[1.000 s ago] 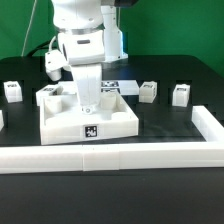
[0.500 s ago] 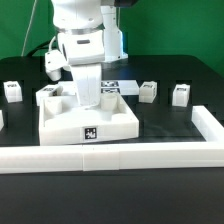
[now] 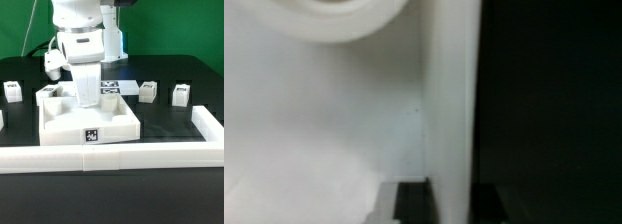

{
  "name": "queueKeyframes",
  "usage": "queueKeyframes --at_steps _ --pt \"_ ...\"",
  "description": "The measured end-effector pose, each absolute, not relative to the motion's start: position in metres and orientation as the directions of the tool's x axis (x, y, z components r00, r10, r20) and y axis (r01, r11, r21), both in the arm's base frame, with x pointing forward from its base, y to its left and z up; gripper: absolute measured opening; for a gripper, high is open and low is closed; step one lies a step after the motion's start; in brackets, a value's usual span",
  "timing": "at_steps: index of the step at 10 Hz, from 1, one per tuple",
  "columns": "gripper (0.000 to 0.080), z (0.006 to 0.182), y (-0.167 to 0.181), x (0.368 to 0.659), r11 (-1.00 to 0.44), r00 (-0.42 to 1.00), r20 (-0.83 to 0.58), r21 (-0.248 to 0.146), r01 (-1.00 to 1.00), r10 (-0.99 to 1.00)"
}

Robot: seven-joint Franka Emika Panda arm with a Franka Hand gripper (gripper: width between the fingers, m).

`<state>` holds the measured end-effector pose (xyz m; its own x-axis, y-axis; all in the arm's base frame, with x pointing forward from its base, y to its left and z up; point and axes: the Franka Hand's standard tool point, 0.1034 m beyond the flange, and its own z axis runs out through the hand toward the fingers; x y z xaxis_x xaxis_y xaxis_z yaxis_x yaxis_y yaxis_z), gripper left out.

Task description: Assemble one leg

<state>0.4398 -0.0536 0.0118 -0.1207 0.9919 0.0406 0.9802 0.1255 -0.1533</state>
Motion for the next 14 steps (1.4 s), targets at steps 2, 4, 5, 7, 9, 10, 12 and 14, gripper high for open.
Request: queueKeyframes --at_steps 2,4,5,7,9,10,12,14 --pt "0.0073 0.012 -0.051 0.441 0.112 -0.108 0.039 -0.151 0.982 0.993" --pt "0.0074 0.013 -0.034 0.444 0.076 -0.072 0.037 -0.146 0.986 0.997" --pt "0.0074 0.013 -0.023 0.447 0.056 -0.051 0.037 -0.144 0.988 0.998" --pt "0.0074 0.012 0.004 0.455 0.026 -0.02 0.041 -0.139 0.99 0.999" --pt "0.0074 0.011 0.019 0.468 0.023 -0.017 0.048 -0.128 0.992 0.999" --pt "0.0074 0.011 0.018 0.473 0.03 -0.024 0.05 -0.123 0.992 0.998" --pt "0.0074 0.011 0.018 0.473 0.028 -0.022 0.05 -0.121 0.992 0.998" --pt "0.0074 0.011 0.018 0.473 0.028 -0.022 0.051 -0.121 0.992 0.998"
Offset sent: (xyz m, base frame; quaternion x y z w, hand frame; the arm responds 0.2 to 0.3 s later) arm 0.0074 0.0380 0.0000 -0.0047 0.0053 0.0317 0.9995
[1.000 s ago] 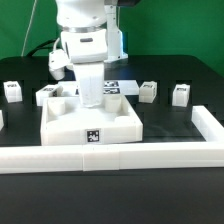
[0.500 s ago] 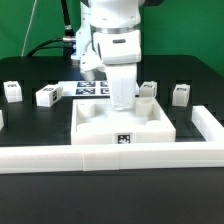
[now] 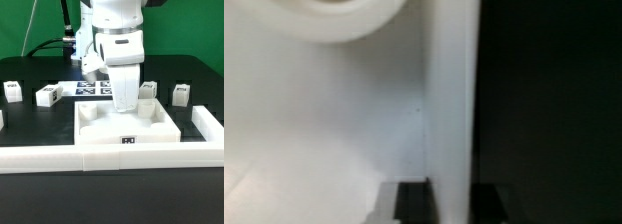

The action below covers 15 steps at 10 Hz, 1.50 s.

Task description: Assemble one leg

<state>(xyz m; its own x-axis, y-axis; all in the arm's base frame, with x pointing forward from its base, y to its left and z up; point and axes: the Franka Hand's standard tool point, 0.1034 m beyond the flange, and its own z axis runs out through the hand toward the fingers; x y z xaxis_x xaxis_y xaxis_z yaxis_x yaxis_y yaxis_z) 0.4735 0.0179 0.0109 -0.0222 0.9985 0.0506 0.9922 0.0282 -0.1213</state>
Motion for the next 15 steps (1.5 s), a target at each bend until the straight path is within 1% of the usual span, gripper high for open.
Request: queueKeyframes --at_steps 1,4,7,8,10,12,13,14,15 --pt "0.0074 0.011 0.02 0.474 0.021 -0.015 0.051 -0.122 0.992 0.999" --pt "0.0074 0.011 0.043 0.486 -0.027 0.033 0.055 -0.111 0.993 0.998" --pt "0.0074 0.011 0.065 0.489 -0.005 0.012 0.065 -0.107 0.994 0.998" --pt "0.0074 0.011 0.071 0.494 0.003 0.005 0.071 -0.101 0.995 0.997" --pt "0.0074 0.011 0.078 0.499 0.011 -0.004 0.077 -0.098 0.995 0.997" --pt "0.0074 0.011 0.078 0.5 -0.005 0.013 0.074 -0.108 0.994 0.997" --pt "0.015 0.011 0.077 0.5 -0.005 0.014 0.074 -0.109 0.994 0.997" --pt "0.0291 0.011 0.077 0.5 -0.006 0.014 0.074 -0.109 0.994 0.997" --pt "0.0291 0.011 0.077 0.5 -0.006 0.014 0.074 -0.109 0.994 0.997"
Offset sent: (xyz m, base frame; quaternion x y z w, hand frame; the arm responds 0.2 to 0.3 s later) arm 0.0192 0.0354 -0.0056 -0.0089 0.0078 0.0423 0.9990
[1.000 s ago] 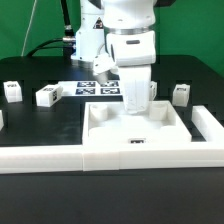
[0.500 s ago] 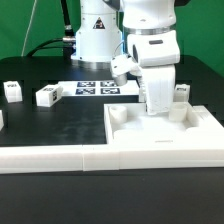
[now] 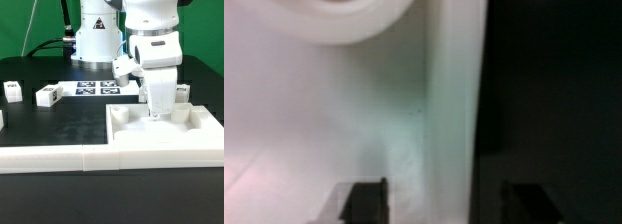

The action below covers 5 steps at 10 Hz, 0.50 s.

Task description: Assemble one leg

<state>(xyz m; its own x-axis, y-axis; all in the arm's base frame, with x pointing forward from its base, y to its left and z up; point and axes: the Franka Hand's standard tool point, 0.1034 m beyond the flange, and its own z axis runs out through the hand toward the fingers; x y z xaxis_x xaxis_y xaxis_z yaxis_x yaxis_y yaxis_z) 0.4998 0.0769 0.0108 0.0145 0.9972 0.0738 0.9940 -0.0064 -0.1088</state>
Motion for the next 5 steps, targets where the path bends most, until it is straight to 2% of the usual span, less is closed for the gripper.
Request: queueKeyframes --at_steps 1,2,3,5 --pt "0.0475 0.0107 0.0767 0.4998 -0.007 0.015 0.074 -0.109 0.994 0.997" --pt "0.0475 0.0107 0.0765 0.4998 -0.007 0.015 0.074 -0.109 0.994 0.997" --pt "0.0609 0.0107 0.0763 0.4998 -0.007 0.015 0.073 -0.109 0.994 0.997" --pt "0.0646 0.0106 0.0759 0.4998 -0.008 0.016 0.073 -0.109 0.994 0.997"
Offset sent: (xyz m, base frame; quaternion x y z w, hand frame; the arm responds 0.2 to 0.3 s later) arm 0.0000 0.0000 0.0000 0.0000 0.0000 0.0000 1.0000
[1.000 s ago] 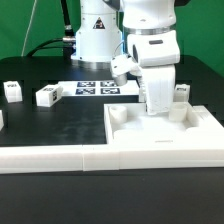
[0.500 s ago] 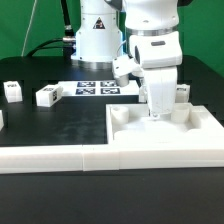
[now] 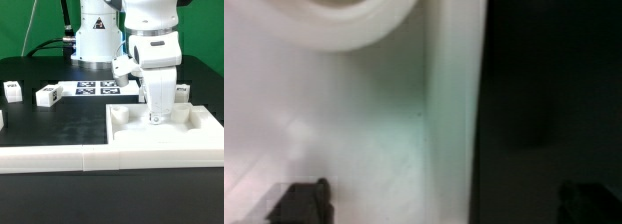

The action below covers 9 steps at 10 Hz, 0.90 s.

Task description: Assemble one leg

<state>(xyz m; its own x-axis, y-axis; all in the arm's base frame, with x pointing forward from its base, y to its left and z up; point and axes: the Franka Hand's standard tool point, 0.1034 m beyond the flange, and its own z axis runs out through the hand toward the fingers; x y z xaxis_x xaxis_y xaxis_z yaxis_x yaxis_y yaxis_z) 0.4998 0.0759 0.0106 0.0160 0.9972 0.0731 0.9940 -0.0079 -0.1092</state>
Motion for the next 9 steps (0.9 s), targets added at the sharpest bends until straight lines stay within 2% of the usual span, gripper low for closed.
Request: queueKeyframes --at_steps 3,7,9 --pt "0.0649 0.011 0.076 0.499 -0.01 0.018 0.072 -0.109 0.994 0.997" --pt "0.0649 0.037 0.086 0.472 -0.091 0.095 0.049 -0.085 0.992 0.994" --pt "0.0649 0.037 0.085 0.471 -0.116 0.12 0.046 -0.088 0.989 0.992"
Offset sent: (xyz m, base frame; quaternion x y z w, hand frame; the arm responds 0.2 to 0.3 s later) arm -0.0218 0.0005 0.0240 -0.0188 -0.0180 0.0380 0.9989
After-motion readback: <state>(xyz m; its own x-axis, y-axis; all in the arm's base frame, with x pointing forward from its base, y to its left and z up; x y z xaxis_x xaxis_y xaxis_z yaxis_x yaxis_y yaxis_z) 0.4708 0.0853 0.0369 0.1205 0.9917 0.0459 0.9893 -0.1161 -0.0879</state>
